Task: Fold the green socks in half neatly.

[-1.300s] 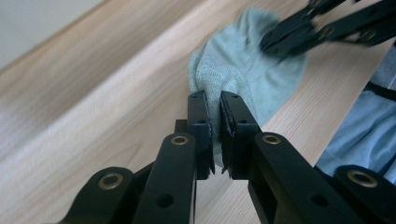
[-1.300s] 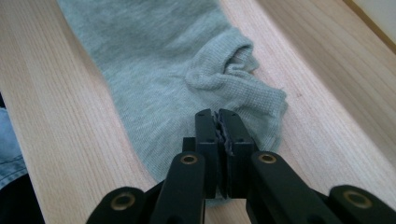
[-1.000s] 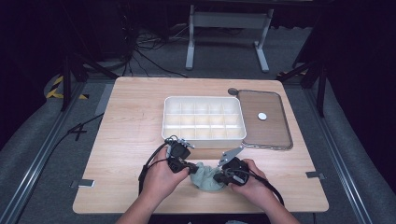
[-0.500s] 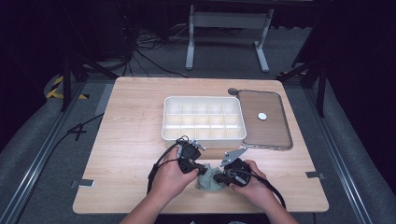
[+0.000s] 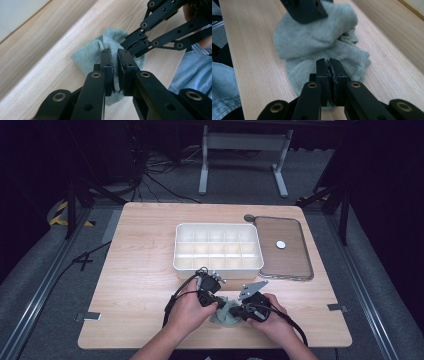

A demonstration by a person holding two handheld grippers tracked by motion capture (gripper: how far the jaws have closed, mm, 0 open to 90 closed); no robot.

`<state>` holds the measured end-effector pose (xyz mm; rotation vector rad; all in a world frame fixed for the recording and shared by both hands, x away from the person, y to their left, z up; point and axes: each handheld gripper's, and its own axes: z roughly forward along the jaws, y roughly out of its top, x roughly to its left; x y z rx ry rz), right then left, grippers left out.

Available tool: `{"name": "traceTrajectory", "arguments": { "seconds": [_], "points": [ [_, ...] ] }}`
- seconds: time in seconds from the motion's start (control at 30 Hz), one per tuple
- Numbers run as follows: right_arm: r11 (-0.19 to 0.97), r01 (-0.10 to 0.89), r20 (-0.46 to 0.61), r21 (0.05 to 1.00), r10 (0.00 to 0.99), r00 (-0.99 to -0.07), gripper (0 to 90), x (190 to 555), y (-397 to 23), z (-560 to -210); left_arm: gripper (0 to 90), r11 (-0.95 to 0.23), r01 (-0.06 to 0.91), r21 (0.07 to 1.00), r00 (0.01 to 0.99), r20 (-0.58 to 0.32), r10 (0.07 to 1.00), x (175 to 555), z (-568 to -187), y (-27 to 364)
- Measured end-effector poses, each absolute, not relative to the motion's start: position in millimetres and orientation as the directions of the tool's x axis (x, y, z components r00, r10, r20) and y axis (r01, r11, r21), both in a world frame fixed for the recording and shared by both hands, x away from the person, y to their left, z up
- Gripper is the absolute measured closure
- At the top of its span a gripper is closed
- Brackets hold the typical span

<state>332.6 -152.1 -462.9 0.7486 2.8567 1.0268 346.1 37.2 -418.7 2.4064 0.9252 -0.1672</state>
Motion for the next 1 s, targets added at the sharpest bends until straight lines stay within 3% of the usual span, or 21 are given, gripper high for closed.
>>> {"name": "traceTrajectory", "arguments": {
  "seconds": [0.17,0.37,0.47,0.7,0.87,1.0],
  "points": [
    [0.667,0.432,0.146,0.607,0.441,-0.885,86.5,332,-153,-463,83.3,-0.626,0.632,0.456,0.772,-0.298,0.562,343,-421,30],
    [0.668,0.45,0.16,0.592,0.45,-0.879,80.2,333,-157,-458,82.5,-0.613,0.64,0.463,0.766,-0.324,0.555,346,-428,31],
    [0.662,0.458,0.136,0.594,0.478,-0.868,79.5,332,-167,-448,69.7,-0.597,0.633,0.493,0.772,-0.347,0.532,346,-427,32],
    [0.624,0.477,0.113,0.619,0.53,-0.84,79.2,331,-187,-428,57.9,-0.546,0.612,0.571,0.788,-0.39,0.476,342,-413,39],
    [0.618,0.458,0.098,0.639,0.525,-0.845,79.5,328,-185,-417,64.0,-0.516,0.601,0.611,0.791,-0.363,0.493,340,-400,54],
    [0.635,0.434,0.094,0.64,0.496,-0.864,82.8,326,-176,-413,69.2,-0.582,0.629,0.516,0.776,-0.369,0.512,339,-406,63]
  ]
}}
